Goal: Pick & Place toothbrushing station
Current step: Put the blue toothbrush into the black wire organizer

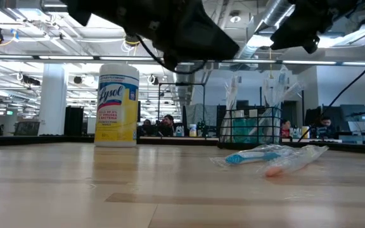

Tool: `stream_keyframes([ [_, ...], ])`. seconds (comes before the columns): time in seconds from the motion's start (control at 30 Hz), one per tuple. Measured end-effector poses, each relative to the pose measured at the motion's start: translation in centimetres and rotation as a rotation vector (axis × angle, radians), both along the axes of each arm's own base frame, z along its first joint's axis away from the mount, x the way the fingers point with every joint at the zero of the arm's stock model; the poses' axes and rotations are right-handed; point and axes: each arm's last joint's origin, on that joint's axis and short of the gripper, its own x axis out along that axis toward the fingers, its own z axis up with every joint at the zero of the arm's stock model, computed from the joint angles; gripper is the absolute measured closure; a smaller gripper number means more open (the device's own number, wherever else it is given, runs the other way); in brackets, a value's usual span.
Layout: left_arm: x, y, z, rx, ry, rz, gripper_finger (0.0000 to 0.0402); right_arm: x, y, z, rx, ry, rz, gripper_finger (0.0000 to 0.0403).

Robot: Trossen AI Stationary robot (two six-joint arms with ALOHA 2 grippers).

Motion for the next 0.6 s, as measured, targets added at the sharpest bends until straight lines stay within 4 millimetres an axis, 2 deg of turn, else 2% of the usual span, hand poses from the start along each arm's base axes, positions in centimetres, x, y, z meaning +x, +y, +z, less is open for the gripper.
stream_keyframes([
  [0.3, 2.7, 0.5, -2.3, -0.037, 0.22, 0.057, 0.0315, 1.5, 1.3, -1.5, -0.01, 0.069, 0.019, 0.0286],
  [0.6, 5.2, 0.8, -5.1, -0.12, 0.286, 0.021, 0.029, 2.7, 1.8, -2.9, -0.002, 0.127, 0.006, 0.0286],
])
